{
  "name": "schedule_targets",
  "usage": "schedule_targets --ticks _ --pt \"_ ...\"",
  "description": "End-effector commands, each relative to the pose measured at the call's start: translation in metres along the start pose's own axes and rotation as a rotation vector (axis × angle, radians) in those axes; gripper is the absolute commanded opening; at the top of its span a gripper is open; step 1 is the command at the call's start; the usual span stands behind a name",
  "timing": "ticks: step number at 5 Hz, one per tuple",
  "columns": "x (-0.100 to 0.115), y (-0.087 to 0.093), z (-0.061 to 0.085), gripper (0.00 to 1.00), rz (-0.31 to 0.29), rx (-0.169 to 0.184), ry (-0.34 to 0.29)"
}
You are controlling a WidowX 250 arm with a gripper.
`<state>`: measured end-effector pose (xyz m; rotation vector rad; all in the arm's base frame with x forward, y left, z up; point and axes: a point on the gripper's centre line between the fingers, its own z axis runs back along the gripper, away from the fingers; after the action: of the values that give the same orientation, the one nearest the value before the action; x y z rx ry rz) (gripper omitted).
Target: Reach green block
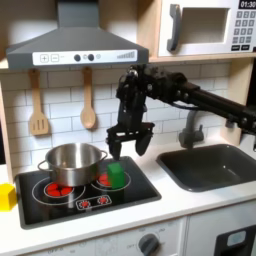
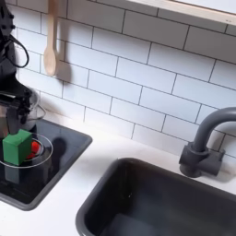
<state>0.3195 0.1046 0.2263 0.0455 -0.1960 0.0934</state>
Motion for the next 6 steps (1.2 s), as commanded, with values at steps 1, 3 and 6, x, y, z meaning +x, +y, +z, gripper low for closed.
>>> schedule_targets --ticks 1,3,6 --pt "0.004 -0.003 -0.01 1.0 -0.012 0.002 0.014" --pt "0.008 0.0 -0.023 1.0 0.013 0.007 0.027" --pt "0.014 -0.002 -0.035 1.0 0.015 0.01 0.036"
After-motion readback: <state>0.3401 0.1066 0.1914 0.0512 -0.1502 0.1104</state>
